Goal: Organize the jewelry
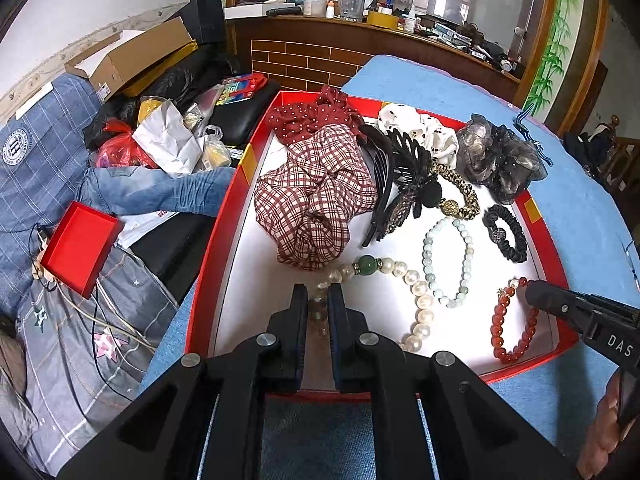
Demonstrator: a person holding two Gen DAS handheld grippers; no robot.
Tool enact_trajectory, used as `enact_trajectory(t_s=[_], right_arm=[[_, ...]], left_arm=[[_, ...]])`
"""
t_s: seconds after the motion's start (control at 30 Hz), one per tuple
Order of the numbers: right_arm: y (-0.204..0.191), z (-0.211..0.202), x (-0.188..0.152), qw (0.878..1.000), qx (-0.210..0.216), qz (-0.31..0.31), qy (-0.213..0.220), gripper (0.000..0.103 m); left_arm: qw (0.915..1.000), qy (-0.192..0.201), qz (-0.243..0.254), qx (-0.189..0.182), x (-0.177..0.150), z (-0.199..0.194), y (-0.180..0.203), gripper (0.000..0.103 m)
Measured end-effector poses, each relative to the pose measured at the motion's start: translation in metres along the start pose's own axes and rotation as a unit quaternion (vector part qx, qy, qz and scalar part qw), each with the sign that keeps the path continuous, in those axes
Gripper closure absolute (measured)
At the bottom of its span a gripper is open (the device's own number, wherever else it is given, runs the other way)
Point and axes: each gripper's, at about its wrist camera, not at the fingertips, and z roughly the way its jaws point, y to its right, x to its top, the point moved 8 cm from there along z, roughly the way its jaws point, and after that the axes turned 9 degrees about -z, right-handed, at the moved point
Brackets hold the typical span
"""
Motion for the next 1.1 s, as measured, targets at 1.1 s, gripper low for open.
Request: enact_trajectory(t_s=[1.1], right_arm=[[-0.019,-0.094,-0.057,0.997,-0.033,0.000,0.063,0.071]], left_arm=[[0.9947,0.087,0.055,0.001,-0.067,-0.086,0.054,0.060]])
